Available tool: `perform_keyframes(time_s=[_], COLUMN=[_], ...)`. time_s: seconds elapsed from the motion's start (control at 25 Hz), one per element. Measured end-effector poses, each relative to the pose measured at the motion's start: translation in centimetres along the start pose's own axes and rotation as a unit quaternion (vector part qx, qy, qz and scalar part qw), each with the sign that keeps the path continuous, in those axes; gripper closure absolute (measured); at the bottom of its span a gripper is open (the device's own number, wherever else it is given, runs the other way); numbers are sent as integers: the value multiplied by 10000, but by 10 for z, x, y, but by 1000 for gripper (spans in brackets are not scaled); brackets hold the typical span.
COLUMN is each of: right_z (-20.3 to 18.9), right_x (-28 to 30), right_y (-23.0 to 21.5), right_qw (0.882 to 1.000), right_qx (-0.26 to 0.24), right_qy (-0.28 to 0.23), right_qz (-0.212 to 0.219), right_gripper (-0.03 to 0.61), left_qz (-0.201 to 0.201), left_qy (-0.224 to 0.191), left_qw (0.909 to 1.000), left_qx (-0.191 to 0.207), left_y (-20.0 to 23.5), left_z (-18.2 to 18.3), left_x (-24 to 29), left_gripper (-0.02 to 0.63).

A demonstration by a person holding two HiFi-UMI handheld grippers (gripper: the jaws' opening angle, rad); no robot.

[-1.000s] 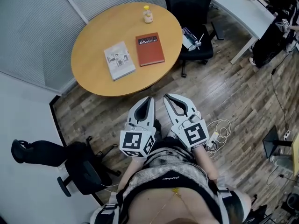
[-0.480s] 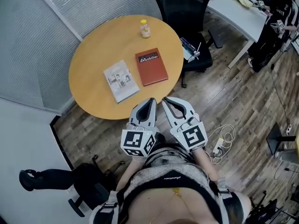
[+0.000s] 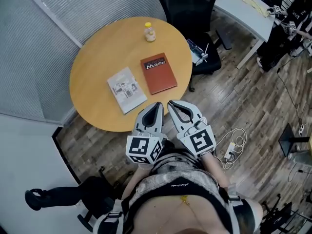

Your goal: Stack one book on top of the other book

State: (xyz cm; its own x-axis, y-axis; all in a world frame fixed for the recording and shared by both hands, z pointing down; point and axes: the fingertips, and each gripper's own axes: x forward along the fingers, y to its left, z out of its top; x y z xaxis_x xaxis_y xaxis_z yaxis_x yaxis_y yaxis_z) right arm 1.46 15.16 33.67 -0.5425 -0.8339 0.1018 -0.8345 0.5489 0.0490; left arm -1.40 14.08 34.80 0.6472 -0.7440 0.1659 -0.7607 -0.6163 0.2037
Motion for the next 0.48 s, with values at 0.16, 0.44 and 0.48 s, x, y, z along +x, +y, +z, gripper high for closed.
perform_keyframes(time_s=[0.16, 0.44, 0.48], right_z=[-4, -6, -5], right_x=[8, 23, 27], right_y=[-3, -4, -3], right_qw=[10000, 9986, 9986], right_qx=[20, 459, 452], right_qy=[28, 57, 56], right_qz=[-52, -262, -258], right_gripper=[552, 552, 552], left_qz=[-23, -99, -119], left_qy=[8, 11, 6], left_qw=[10000, 9999, 9999], left_qx=[-53, -120, -124], left_y=[9, 24, 26], left_z=[0, 0, 1], left_x=[2, 0, -1], left_gripper=[593, 594, 592])
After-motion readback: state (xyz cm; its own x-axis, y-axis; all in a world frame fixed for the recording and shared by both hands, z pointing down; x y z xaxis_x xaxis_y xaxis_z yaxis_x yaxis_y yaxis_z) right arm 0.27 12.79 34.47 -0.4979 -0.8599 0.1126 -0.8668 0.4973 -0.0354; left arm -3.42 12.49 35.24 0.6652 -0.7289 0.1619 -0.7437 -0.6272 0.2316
